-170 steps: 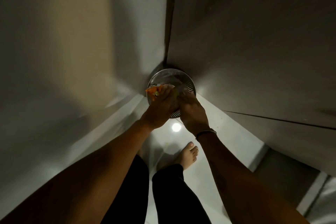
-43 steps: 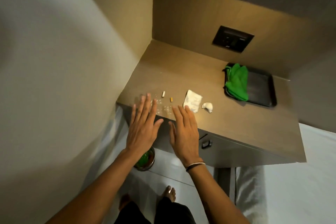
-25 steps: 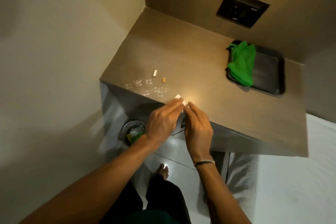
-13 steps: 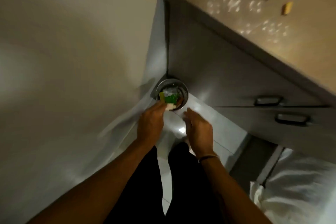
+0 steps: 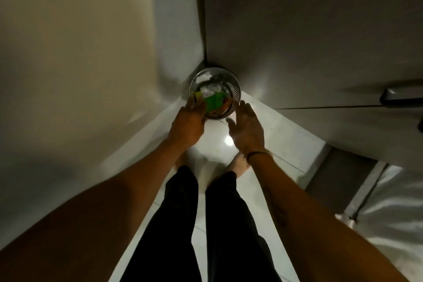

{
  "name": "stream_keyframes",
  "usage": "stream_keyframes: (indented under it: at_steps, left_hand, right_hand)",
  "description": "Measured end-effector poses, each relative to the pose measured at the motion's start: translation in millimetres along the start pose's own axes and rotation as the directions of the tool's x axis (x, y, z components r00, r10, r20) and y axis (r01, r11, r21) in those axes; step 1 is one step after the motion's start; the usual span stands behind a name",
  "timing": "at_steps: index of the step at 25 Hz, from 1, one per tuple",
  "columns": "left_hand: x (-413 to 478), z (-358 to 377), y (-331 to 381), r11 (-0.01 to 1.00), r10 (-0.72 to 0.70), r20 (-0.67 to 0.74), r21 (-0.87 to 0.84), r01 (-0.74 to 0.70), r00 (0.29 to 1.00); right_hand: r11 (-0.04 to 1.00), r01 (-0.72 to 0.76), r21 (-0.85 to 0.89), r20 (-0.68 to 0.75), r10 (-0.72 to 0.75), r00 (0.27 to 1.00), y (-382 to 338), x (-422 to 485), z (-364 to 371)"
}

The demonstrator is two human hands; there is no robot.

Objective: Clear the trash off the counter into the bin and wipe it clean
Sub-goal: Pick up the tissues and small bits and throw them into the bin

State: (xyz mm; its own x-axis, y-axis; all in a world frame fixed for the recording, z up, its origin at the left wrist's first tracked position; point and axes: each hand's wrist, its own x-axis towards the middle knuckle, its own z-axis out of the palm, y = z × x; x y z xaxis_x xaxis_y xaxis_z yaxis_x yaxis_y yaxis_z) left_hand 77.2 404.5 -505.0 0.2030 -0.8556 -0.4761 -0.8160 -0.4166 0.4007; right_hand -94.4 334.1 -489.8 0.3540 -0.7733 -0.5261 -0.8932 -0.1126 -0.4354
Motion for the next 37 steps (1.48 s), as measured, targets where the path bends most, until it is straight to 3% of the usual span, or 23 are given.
stream_keyframes:
  at_steps: [3,7,12,15,17,21,23,25,30,33,37]
  left_hand:
    - [-28.3,-10.9,16.3,0.994,0.090,0.011,0.053,-0.090,0.996]
    - [-45.1,-35.4,47.4,0.994,0.107,-0.086,0.028,-0.105,0.991]
    - [-63.9,-95.9,85.9,0.969,0.233,-0.257,0.139,-0.203,0.938]
    - [-97.6,-163.4,122.3,0.964,0.259,-0.272,0.132,-0.231,0.927]
    - [-115.6,-207.4,146.5,0.948,0.315,-0.352,0.153,-0.278,0.881]
    - [-118.0,-290.0,207.8,0.892,0.418,-0.572,0.113,-0.437,0.706]
    - [-102.1,-330.7,243.6,0.863,0.452,-0.629,0.128,-0.490,0.633]
    - [-76.5,-365.3,275.8,0.860,0.470,-0.631,0.169,-0.482,0.617]
    - [-28.2,-399.4,318.1,0.921,0.386,-0.447,0.231,-0.312,0.807]
    - [-9.9,-395.7,319.3,0.921,0.373,-0.425,0.278,-0.273,0.825]
    - [-5.1,-388.9,324.1,0.908,0.407,-0.450,0.295,-0.298,0.795]
  right_hand:
    - [0.984,0.103,-0.149,-0.010,-0.105,0.994,-5.3,-38.9,-17.5]
    - [0.992,0.056,-0.115,-0.010,-0.057,0.998,-27.4,-54.9,-46.9]
    - [0.968,0.214,-0.129,-0.259,-0.242,0.935,-72.4,-74.7,-110.6]
    - [0.960,0.229,-0.162,-0.375,-0.274,0.886,-97.8,-111.1,-170.3]
    - [0.945,0.286,-0.158,-0.509,-0.326,0.796,-111.8,-138.9,-215.3]
    - [0.896,0.428,-0.122,-0.760,-0.361,0.540,-148.9,-174.7,-307.6]
    - [0.915,0.380,-0.134,-0.812,-0.321,0.488,-158.7,-168.2,-351.4]
    - [0.958,0.259,-0.123,-0.806,-0.249,0.537,-158.7,-146.4,-386.2]
    - [0.992,0.072,-0.107,-0.706,-0.127,0.697,-152.5,-96.7,-419.0]
    - [0.988,0.037,-0.149,-0.687,-0.131,0.715,-149.1,-82.6,-419.9]
    - [0.979,0.063,-0.194,-0.681,-0.181,0.709,-146.1,-78.4,-418.2]
